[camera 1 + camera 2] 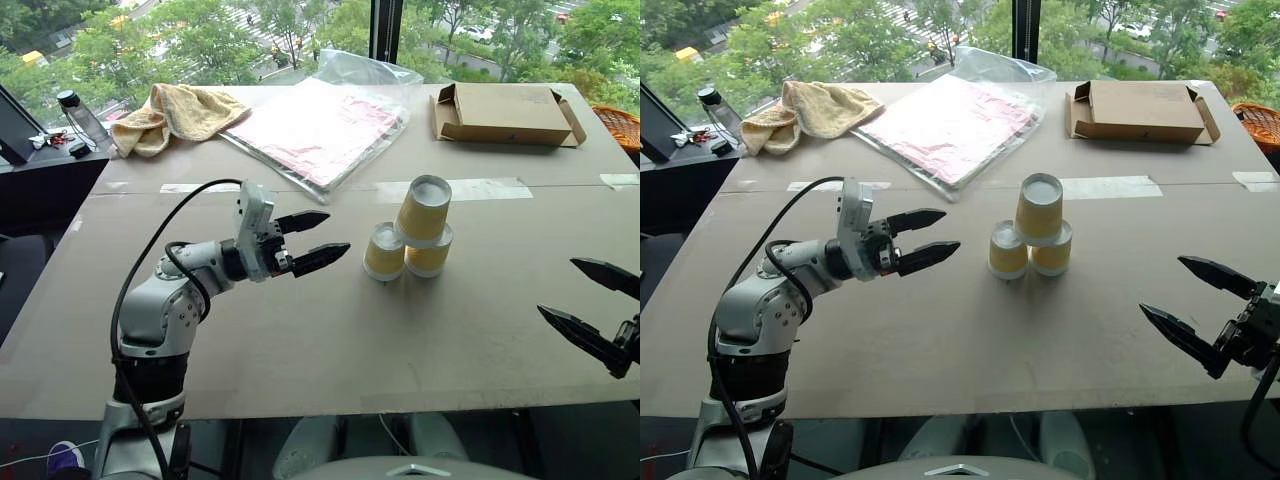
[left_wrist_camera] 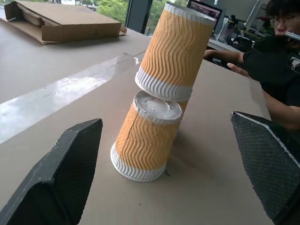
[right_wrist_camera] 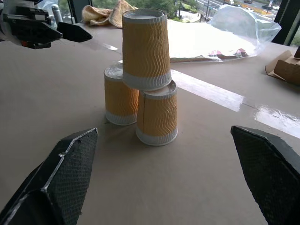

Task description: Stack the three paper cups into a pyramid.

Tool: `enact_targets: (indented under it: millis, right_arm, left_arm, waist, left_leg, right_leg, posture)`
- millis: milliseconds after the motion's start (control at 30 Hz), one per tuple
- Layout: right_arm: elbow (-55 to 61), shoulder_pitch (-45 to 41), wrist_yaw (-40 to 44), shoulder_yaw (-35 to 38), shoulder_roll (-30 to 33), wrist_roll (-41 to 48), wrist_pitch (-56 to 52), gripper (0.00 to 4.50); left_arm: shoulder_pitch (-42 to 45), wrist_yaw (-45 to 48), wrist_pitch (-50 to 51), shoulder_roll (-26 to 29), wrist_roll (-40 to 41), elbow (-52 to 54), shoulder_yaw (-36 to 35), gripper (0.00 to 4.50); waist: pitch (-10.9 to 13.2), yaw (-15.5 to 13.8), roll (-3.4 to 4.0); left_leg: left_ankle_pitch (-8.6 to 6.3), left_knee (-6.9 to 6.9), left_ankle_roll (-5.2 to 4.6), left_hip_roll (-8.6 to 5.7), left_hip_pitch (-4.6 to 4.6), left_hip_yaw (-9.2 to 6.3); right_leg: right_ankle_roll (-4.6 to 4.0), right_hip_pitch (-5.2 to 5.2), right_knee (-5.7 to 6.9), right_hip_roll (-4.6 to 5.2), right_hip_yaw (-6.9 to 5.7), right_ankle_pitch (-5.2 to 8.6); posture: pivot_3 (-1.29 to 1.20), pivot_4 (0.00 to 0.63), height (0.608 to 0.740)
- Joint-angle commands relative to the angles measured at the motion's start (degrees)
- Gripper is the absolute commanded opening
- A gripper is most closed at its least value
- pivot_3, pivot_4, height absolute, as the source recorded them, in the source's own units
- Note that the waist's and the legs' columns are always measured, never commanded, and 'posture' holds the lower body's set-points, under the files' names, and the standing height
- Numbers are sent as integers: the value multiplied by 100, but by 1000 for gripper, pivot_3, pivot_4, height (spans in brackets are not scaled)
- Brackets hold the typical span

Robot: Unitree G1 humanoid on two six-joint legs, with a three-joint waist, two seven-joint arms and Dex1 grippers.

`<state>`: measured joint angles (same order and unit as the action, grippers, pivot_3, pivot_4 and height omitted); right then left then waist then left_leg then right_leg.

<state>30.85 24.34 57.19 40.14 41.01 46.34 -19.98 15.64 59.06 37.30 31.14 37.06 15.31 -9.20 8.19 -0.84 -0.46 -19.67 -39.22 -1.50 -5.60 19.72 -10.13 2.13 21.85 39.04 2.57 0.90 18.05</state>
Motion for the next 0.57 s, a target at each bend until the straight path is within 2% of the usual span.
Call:
enact_targets:
  millis: [33,167,367,567]
  right_arm:
    - [-181,-62,192,31,69,-130,227,4500]
    - [-867,203,597,32,81,-556,512,4500]
    - [-1420,633,861,365,92,-740,705,4500]
    - [-1677,788,922,403,52,-819,808,4500]
  left_arm:
    - [-364,154,-307,151,157,209,-267,4487]
    - [-1214,327,-887,307,-85,-20,-475,4487]
    - [-2095,546,-1192,716,-156,-93,-733,4487]
    - [-2277,526,-1299,836,-176,-26,-677,4487]
  waist:
    - [-4,-5,6]
    - [-5,2,8]
    - [-10,1,25]
    - [-12,-7,33]
  left_leg:
    - [0,0,0,0,-1,-1]
    - [0,1,-1,-1,-1,2]
    - [-1,15,-2,0,-3,0]
    - [-5,17,-8,0,-11,2]
  right_leg:
    - [0,-1,0,0,0,0]
    - [0,-4,-5,1,3,0]
    - [-1,-2,-9,2,2,0]
    - [-6,-10,-9,3,4,-3]
  posture:
    - [0,150,740]
    - [0,150,740]
    - [0,150,740]
    - [0,150,740]
